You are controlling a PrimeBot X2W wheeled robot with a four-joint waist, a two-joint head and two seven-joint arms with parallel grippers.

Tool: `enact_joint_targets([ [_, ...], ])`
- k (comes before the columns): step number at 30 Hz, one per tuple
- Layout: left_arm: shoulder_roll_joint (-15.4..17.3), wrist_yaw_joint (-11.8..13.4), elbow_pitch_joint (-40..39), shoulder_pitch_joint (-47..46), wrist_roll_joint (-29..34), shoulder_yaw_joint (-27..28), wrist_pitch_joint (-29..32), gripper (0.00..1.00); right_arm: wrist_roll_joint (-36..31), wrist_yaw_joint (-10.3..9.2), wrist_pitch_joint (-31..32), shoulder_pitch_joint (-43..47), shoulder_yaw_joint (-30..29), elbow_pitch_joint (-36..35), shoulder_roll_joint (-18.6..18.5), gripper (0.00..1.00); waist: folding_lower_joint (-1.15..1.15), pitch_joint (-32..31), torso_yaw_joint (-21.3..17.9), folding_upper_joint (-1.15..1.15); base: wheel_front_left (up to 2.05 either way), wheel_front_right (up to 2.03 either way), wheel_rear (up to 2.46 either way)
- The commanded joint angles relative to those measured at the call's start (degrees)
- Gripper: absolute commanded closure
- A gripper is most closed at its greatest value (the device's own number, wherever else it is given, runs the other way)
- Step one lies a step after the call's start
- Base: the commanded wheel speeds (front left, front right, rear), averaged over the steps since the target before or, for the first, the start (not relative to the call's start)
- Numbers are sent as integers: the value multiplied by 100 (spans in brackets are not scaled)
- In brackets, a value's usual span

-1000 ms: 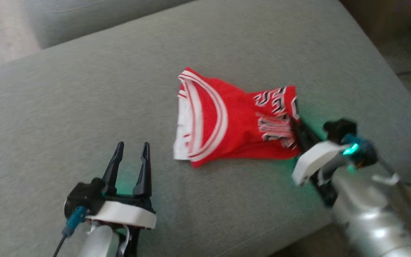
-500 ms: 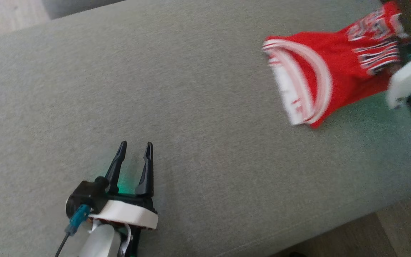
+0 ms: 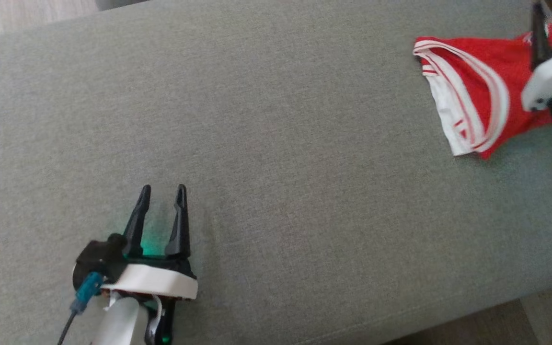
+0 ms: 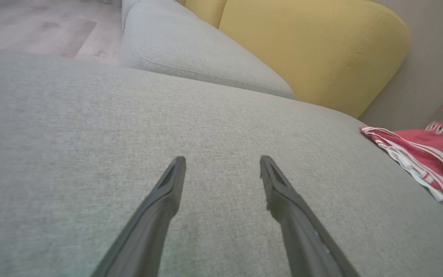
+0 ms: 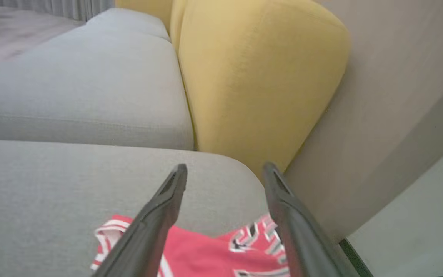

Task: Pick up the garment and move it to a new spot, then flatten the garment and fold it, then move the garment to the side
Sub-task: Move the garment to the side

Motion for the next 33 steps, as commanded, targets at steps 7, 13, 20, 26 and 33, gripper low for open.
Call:
enact_joint_targets([
  [7, 21, 52, -188, -32, 38, 605, -29, 0, 176, -4, -115, 663, -86, -1583, 774, 0, 0, -169, 276, 0, 0, 0, 0],
  [13, 21, 250, -241, 81, 75, 880, -29, 0, 581, -4, -116, 1744, -45, -2777, 1270, 0, 0, -436, 668, 0, 0, 0, 0],
  [20, 21, 447, -316, 381, 102, 1172, -29, 0, 795, -4, -116, 3161, 81, -3384, 1507, 0, 0, -778, 1113, 0, 0, 0, 0],
  [26, 21, 447, -324, 673, 161, 1301, -29, 0, 1192, -4, -117, 4075, 196, -3728, 1528, 0, 0, -1106, 1381, 0, 0, 0, 0],
  [33, 21, 449, -345, 1038, 232, 1280, -29, 0, 1391, -4, -117, 4653, 278, -3771, 1530, 0, 0, -1486, 1483, 0, 0, 0, 0],
])
